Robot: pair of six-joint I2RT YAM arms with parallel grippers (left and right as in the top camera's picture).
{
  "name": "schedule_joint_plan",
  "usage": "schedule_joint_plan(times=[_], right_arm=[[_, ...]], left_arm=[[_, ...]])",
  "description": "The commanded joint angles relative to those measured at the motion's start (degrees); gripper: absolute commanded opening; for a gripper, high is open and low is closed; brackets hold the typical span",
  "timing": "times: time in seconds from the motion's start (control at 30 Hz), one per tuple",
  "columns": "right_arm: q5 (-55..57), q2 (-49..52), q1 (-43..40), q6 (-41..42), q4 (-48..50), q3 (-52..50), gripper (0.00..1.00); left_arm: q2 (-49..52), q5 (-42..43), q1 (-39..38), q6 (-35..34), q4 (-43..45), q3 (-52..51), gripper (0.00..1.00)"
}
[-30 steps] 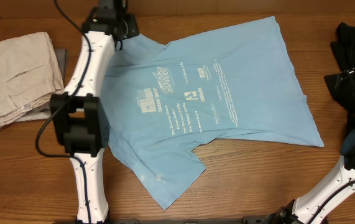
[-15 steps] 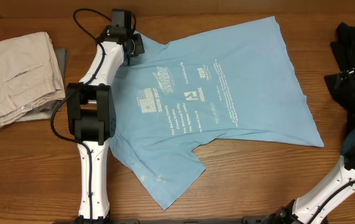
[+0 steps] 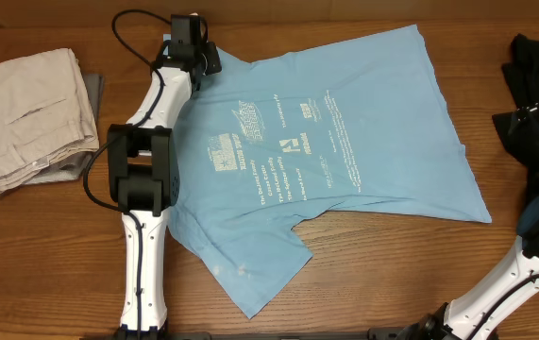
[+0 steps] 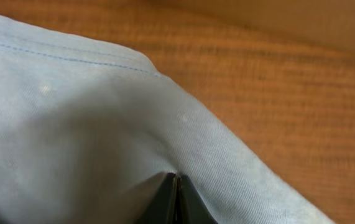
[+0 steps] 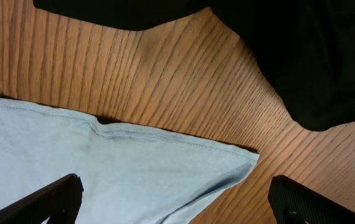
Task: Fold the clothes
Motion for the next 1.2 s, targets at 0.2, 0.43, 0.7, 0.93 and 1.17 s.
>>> schedule_joint_plan(times=[0.2, 0.43, 0.7, 0.93, 1.17], right_arm=[[-0.1, -1.7, 0.0, -0.2, 0.2, 1.3, 1.0], [-0.1, -1.7, 0.0, -0.2, 0.2, 1.3, 1.0], [-0.1, -1.7, 0.0, -0.2, 0.2, 1.3, 1.0], [-0.1, -1.7, 0.0, -0.2, 0.2, 1.3, 1.0], [-0.1, -1.7, 0.0, -0.2, 0.2, 1.3, 1.0]], left_arm=[[5.4, -0.8, 0.2, 7.8, 4.5, 1.7, 0.04], [-1.1, -1.0, 0.3, 8.2, -2.7, 11.6, 0.04], [-18.3, -9.0, -0.3, 2.0, -28.1, 15.4, 0.04], [-34.3, -8.1, -1.7, -1.5, -47.5, 15.4, 0.04], [-44.3, 0.4, -2.8, -1.4, -59.2, 15.4, 0.05]])
